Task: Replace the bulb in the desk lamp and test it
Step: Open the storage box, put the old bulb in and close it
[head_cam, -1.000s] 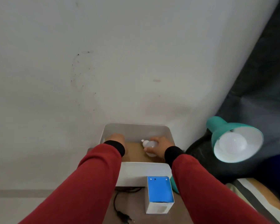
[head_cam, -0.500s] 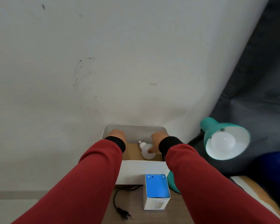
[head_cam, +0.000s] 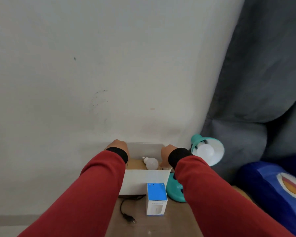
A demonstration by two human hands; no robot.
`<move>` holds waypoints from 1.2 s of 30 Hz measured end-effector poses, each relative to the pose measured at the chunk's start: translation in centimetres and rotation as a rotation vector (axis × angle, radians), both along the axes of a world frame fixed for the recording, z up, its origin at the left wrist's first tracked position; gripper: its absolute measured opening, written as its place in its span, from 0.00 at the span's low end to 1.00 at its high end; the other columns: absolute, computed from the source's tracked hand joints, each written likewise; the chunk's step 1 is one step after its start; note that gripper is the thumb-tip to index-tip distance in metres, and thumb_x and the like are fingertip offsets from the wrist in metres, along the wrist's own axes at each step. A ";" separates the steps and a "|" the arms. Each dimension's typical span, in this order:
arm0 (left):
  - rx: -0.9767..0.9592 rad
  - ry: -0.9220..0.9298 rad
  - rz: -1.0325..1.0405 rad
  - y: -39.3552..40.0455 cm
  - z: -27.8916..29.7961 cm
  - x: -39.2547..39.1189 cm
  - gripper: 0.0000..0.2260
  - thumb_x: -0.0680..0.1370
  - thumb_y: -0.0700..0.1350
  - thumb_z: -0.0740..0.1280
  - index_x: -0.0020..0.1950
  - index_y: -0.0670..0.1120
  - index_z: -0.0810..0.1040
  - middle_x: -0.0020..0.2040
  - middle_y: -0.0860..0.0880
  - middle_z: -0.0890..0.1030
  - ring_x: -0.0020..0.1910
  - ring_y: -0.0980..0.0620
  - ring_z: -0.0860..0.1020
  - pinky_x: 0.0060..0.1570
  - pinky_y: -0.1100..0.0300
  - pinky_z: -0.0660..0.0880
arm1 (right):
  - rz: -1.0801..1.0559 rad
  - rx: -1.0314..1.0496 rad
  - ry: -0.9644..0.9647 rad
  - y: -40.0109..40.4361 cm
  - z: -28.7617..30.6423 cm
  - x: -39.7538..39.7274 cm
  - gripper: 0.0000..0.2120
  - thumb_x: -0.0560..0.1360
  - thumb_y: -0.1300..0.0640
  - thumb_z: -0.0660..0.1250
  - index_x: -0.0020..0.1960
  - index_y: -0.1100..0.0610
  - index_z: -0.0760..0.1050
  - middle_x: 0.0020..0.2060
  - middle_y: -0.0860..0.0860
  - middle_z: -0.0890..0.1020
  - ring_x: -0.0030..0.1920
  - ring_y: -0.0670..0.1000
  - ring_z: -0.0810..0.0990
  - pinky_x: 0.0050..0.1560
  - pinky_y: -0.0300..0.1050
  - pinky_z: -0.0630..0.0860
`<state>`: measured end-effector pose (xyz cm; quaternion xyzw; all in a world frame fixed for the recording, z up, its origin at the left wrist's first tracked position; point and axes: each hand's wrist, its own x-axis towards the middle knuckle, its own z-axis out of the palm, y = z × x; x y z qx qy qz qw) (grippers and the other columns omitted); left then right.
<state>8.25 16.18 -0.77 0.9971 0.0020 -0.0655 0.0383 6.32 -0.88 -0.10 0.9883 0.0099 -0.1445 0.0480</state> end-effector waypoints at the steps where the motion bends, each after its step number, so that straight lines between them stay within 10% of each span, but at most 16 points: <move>1: 0.003 -0.008 0.002 0.1 0.4 -0.9 0.13 0.77 0.41 0.63 0.61 0.40 0.76 0.60 0.43 0.78 0.58 0.45 0.79 0.53 0.59 0.76 | -0.005 0.009 -0.010 0.0 0.3 -1.1 0.21 0.75 0.52 0.66 0.64 0.63 0.72 0.61 0.59 0.78 0.61 0.58 0.77 0.57 0.46 0.74; 20: -0.245 0.085 0.067 1.0 -11.1 -21.1 0.19 0.77 0.54 0.63 0.62 0.43 0.76 0.62 0.43 0.78 0.63 0.44 0.75 0.59 0.58 0.72 | -0.191 0.263 -0.029 -2.8 -10.4 -21.5 0.21 0.75 0.51 0.64 0.65 0.59 0.71 0.65 0.55 0.75 0.64 0.58 0.73 0.64 0.47 0.71; 25: -0.561 0.055 0.187 1.6 -18.0 -25.6 0.29 0.76 0.58 0.64 0.73 0.46 0.65 0.72 0.42 0.69 0.72 0.44 0.66 0.71 0.54 0.64 | -0.308 0.431 0.036 -3.4 -17.0 -25.3 0.28 0.75 0.47 0.64 0.73 0.53 0.62 0.67 0.55 0.73 0.66 0.56 0.72 0.66 0.47 0.69; 36: -0.439 0.127 0.184 1.3 -23.3 -28.6 0.31 0.77 0.59 0.62 0.76 0.51 0.56 0.78 0.42 0.49 0.77 0.44 0.52 0.76 0.55 0.53 | -0.380 0.415 -0.009 -3.8 -22.3 -28.5 0.32 0.74 0.40 0.63 0.74 0.42 0.56 0.71 0.56 0.64 0.71 0.58 0.61 0.71 0.53 0.62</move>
